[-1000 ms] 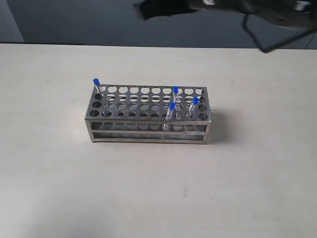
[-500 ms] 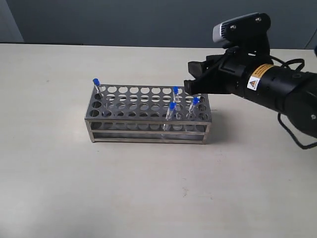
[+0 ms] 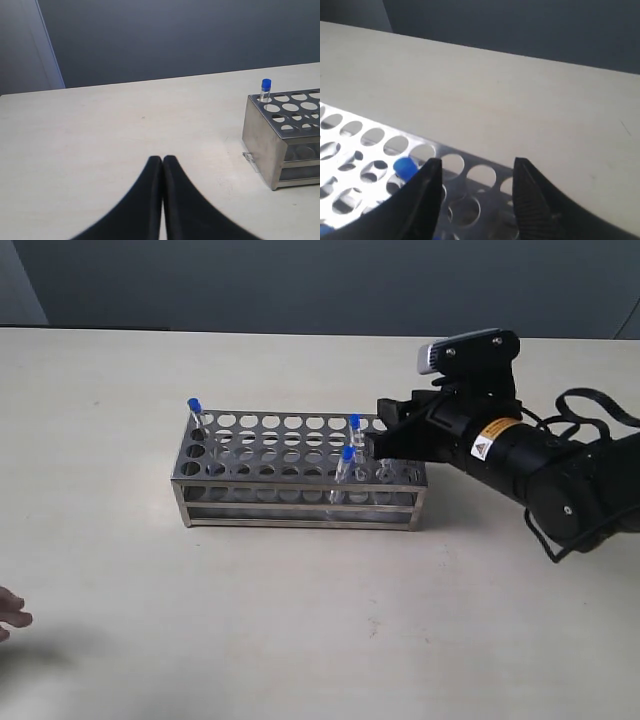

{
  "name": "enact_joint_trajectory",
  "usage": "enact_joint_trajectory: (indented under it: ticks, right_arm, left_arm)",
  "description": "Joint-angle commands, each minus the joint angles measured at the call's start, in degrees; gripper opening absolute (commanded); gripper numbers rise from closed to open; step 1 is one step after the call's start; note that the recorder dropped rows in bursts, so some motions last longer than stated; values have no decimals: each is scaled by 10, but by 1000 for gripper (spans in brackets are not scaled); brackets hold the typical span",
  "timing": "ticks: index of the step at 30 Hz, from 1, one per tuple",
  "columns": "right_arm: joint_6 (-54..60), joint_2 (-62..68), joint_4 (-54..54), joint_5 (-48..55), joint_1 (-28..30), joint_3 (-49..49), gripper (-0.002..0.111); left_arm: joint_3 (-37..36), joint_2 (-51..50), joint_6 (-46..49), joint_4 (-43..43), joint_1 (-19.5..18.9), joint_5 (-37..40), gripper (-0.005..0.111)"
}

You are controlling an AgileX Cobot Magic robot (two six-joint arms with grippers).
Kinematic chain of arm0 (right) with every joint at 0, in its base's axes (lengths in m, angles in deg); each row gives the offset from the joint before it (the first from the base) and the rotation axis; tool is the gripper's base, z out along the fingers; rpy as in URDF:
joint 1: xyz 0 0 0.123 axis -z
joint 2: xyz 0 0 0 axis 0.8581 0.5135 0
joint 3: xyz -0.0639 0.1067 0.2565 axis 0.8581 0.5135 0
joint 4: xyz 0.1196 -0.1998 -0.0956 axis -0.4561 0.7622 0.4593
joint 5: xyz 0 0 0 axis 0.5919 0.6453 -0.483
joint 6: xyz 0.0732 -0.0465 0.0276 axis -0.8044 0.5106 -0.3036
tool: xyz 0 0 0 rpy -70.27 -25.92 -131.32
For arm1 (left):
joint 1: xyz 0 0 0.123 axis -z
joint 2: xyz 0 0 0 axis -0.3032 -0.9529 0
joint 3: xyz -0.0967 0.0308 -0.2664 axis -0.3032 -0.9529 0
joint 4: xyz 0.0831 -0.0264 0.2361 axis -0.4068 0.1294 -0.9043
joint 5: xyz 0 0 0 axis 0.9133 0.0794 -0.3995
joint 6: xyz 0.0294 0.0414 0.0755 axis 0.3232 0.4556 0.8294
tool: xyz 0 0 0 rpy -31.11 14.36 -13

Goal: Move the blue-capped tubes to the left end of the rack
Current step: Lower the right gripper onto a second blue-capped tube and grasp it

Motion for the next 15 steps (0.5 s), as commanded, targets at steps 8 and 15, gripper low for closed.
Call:
enact_joint_trajectory:
  ticks: [8, 15]
  right_arm:
    - [-34, -28, 3, -92, 2, 69, 44]
    - [-47, -28, 54, -92, 2, 69, 44]
  left_arm:
    - [3, -2, 0, 1, 2, -7, 1]
    - [3, -2, 0, 1, 2, -7, 1]
